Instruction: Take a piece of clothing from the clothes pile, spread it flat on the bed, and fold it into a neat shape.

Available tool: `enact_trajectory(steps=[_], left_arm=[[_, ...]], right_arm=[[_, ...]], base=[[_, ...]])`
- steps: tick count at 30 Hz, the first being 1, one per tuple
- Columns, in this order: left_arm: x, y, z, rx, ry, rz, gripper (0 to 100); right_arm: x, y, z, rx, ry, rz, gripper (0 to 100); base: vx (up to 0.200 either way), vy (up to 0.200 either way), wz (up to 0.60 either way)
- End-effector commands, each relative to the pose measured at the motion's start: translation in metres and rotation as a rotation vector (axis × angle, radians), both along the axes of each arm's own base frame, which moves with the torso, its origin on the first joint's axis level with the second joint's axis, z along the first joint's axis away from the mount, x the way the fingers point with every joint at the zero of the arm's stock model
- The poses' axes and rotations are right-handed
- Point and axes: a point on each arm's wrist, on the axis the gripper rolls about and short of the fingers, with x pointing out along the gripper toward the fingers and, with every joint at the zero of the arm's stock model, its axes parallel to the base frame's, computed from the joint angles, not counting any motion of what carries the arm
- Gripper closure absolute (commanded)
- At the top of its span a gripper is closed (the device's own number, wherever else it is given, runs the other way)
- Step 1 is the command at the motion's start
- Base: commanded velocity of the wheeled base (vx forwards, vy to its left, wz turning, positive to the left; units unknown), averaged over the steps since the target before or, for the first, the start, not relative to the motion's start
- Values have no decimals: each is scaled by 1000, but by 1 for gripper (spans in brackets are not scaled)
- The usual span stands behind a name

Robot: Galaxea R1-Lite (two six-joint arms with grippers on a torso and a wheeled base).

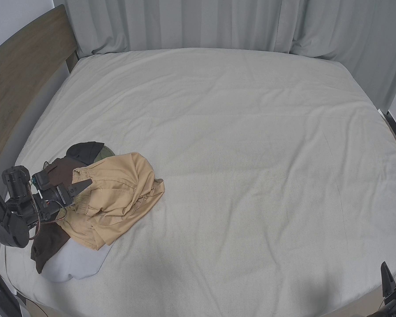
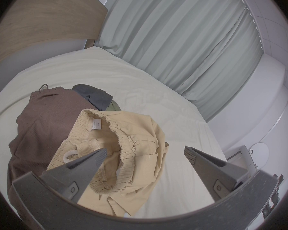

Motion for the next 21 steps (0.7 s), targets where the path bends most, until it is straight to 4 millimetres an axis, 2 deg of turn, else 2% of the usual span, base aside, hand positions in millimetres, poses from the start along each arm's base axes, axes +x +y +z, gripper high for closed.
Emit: enact_trajectory(steps=[1, 6, 14, 21], left_arm=[[7, -1, -8, -4, 21, -6, 0], [16, -5, -14, -7, 27, -26, 0], [23, -17, -13, -30, 27, -58, 0], [31, -19, -10, -63, 22, -55, 0]], right_arm=[[0, 0, -5, 0, 4, 1, 0], [0, 0, -5, 0, 4, 1, 0], [0, 0, -5, 0, 4, 1, 0], [0, 0, -5, 0, 4, 1, 0]], base=[[0, 0, 0], [0, 0, 0], [0, 0, 0], [0, 0, 0]])
